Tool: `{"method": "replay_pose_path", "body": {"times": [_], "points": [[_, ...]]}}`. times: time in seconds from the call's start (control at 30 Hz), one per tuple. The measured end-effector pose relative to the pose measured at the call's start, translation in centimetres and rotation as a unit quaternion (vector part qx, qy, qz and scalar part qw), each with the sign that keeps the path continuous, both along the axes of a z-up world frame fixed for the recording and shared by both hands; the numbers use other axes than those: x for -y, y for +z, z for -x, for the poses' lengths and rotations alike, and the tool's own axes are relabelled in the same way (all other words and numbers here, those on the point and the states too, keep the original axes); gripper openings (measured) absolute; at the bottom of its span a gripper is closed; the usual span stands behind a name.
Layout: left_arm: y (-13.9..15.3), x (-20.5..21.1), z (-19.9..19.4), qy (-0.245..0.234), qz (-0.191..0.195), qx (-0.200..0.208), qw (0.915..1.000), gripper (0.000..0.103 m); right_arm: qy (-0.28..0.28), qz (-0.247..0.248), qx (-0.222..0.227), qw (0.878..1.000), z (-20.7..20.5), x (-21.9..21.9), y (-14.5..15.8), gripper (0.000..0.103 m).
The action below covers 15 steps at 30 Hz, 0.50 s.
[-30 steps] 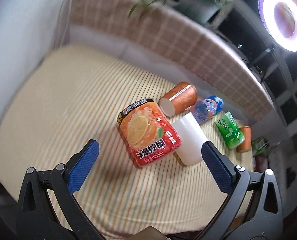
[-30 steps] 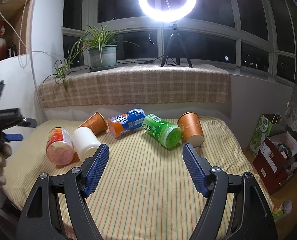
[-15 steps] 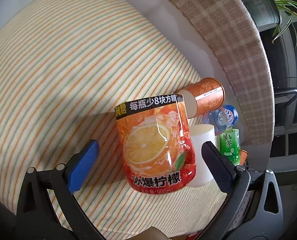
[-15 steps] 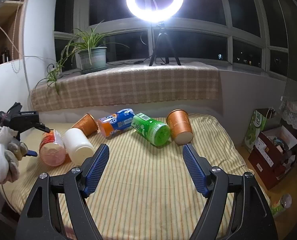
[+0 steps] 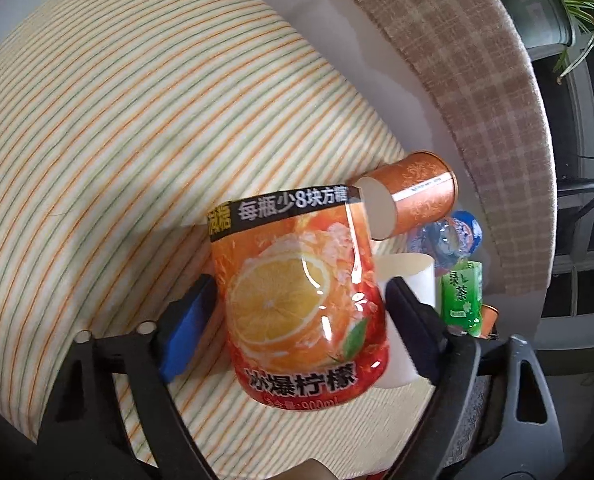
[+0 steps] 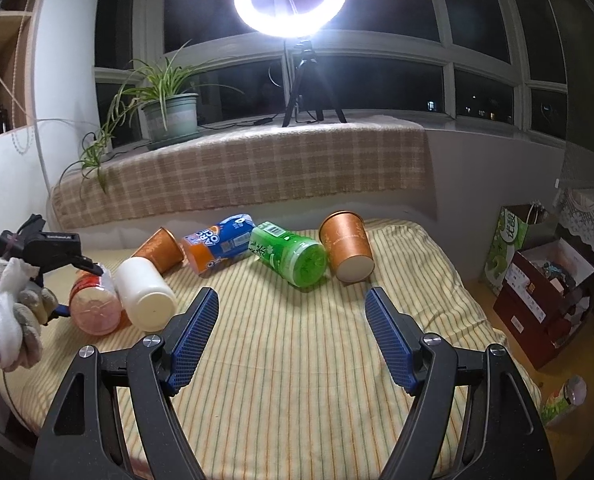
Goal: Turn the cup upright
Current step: 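Lift the orange lemon-print cup off the bed with the left gripper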
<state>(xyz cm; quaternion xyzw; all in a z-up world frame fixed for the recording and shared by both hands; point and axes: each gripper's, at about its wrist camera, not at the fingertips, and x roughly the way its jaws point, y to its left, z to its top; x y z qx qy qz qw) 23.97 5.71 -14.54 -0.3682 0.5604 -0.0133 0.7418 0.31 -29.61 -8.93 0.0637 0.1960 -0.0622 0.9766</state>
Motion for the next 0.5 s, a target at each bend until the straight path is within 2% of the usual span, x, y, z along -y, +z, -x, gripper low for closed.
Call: {"method": "replay_pose_path", "body": {"times": [0.23, 0.5], "points": [[0.4, 0.2, 0.0, -0.003, -0.007, 0.008, 0.9999, 0.085, -0.005, 0.002, 0.002, 1.0, 0.3, 0.2, 0.0, 0.076], [1.5, 0.0, 1.0, -0.018, -0.032, 0.032, 0.9988, 0.085, -0.006, -0.001, 0.002, 1.0, 0.5, 0.4, 0.0, 0.076]]}}
